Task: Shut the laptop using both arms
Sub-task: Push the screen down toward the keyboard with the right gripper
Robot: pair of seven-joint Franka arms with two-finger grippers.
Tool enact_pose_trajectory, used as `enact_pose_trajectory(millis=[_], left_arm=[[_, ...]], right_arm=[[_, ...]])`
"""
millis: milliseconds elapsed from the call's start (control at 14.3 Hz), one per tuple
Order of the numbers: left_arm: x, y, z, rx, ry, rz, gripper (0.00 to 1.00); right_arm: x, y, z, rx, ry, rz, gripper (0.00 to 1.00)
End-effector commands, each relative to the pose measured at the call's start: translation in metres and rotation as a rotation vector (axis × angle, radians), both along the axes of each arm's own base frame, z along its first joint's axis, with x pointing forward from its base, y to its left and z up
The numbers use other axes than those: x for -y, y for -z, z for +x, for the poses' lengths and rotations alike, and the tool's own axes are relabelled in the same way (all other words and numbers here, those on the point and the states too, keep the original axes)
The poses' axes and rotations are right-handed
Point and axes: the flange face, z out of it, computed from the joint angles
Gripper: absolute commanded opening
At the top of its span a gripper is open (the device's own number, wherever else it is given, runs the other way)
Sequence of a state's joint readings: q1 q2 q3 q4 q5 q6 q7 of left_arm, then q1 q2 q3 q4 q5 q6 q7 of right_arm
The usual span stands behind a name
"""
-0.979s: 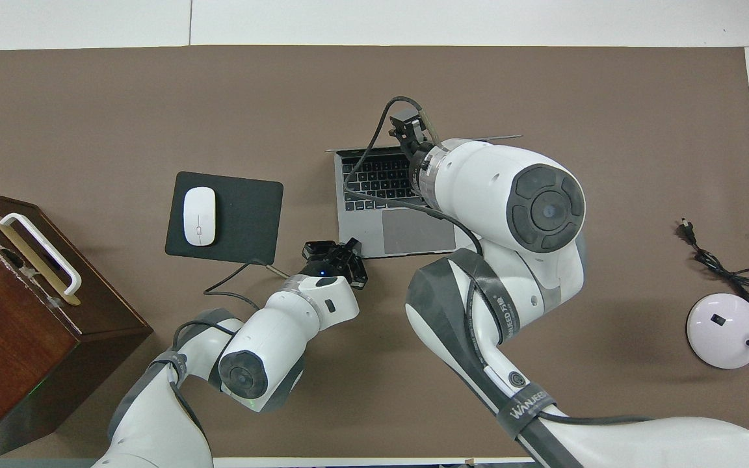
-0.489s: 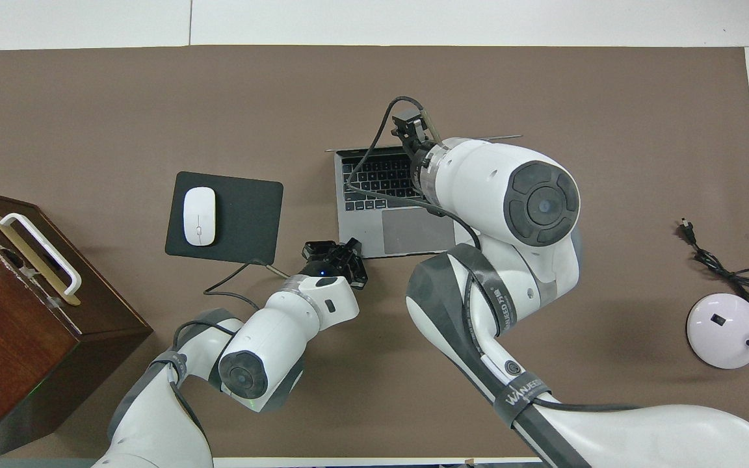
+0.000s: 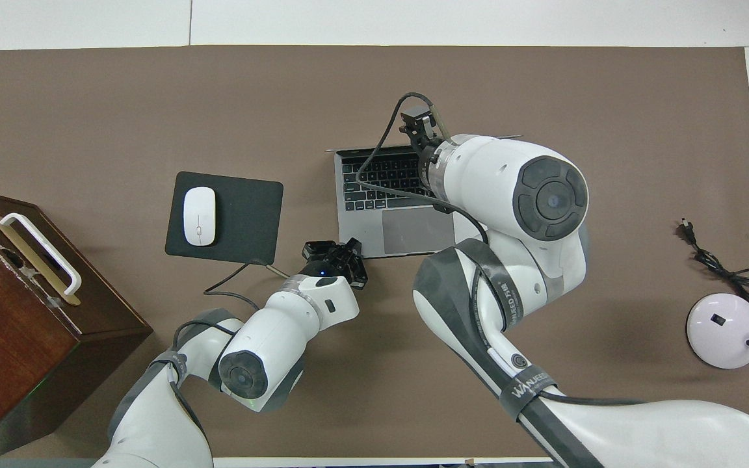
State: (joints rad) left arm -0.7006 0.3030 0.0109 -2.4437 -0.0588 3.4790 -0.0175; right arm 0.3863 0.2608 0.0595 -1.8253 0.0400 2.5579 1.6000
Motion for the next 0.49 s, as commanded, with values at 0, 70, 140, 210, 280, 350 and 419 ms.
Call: enact_pose_trajectory(millis=[0, 70, 140, 210, 280, 350, 419], left_arm=[[0.002, 0.0189, -0.0091, -0.017, 0.023, 0.021, 0.0], [0.002, 0.0189, -0.0091, -0.017, 0.023, 0.021, 0.0], [0.002, 0.0191, -0.0091, -0.019, 0.022, 0.021, 0.0], [0.002, 0.0189, -0.0091, -0.017, 0.023, 0.021, 0.0], [0.002, 0.0189, -0.0091, -0.018, 0.022, 0.02, 0.0], [0.0022, 0.0189, -0.0092, -0.017, 0.023, 0.021, 0.0], [0.0024, 0.0184, -0.0087, -0.016, 0.022, 0.019, 0.0]], right_arm=[[0.0038, 0.0079, 0.0019, 0.013, -0.006, -0.004, 1.0], [0.0053, 0.0112, 0.0036, 0.014, -0.004, -0.004, 1.0], [0.0048, 0.0115, 0.0051, 0.029, -0.003, 0.002, 1.0], [0.0036, 0.0124, 0.0054, 0.034, -0.002, 0.006, 1.0], [0.0035, 0.0144, 0.0057, 0.032, -0.004, 0.004, 1.0], [0.0033, 0.0158, 0.0062, 0.033, -0.004, 0.005, 1.0], [0.0032, 0.0177, 0.0066, 0.031, -0.002, 0.005, 1.0]])
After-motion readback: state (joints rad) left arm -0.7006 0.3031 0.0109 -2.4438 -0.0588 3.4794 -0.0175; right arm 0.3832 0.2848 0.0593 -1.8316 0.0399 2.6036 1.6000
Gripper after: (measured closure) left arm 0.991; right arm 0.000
